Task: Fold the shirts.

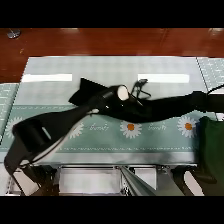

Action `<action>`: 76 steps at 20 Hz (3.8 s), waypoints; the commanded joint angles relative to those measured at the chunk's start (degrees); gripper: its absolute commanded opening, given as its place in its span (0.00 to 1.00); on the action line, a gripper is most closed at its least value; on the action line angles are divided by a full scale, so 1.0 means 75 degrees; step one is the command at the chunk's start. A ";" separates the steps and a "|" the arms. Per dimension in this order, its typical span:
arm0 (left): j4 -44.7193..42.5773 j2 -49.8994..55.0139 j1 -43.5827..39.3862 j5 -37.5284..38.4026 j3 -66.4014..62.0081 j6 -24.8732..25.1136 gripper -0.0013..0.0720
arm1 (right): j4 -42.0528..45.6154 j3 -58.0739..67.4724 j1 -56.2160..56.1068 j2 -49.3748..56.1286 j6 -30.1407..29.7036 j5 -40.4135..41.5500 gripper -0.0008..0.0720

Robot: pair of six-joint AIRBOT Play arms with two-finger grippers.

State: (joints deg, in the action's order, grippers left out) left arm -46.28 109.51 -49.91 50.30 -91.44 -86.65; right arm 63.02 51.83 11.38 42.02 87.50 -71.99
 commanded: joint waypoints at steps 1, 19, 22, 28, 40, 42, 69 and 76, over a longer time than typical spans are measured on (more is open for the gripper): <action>0.0498 0.0350 -0.0629 0.0396 -0.0227 0.0009 0.06 | -0.0195 -0.0038 -0.0358 -0.0099 0.0125 0.0557 0.05; -0.1259 -0.7944 0.7743 0.1740 0.4747 0.0638 0.06 | -0.1451 0.3899 -0.4911 0.5517 0.0472 0.1801 0.05; -0.0833 -1.0299 0.7711 0.1463 0.7309 0.0449 0.06 | -0.1480 0.5709 -0.5610 0.7536 0.0583 0.1702 0.05; -0.0627 -1.1893 0.7708 0.0810 0.9358 0.0254 0.06 | -0.2192 0.7041 -0.5983 0.9331 0.0729 0.1102 0.89; -0.0615 -1.0832 0.7705 0.0087 0.9384 0.0259 0.06 | 0.3346 0.2346 -0.2098 0.2206 0.1993 -0.0157 0.88; -0.0615 -1.0832 0.7699 0.0087 0.9384 0.0259 0.06 | 0.2742 -0.1003 -0.1807 0.0635 0.3908 0.1915 0.88; -0.0137 -1.0564 0.7699 -0.0425 0.9381 0.0262 0.06 | 0.0079 0.6671 -0.2882 0.6082 0.0831 -0.0659 0.05; -0.0137 -1.0564 0.7699 -0.0221 0.9381 0.0262 0.06 | 0.0662 0.8894 -0.0423 0.5534 0.1626 -0.3407 0.05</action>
State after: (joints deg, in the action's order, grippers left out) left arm -47.31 30.26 7.86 47.97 -21.08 -84.71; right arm 64.31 113.91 0.67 85.78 96.03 -87.70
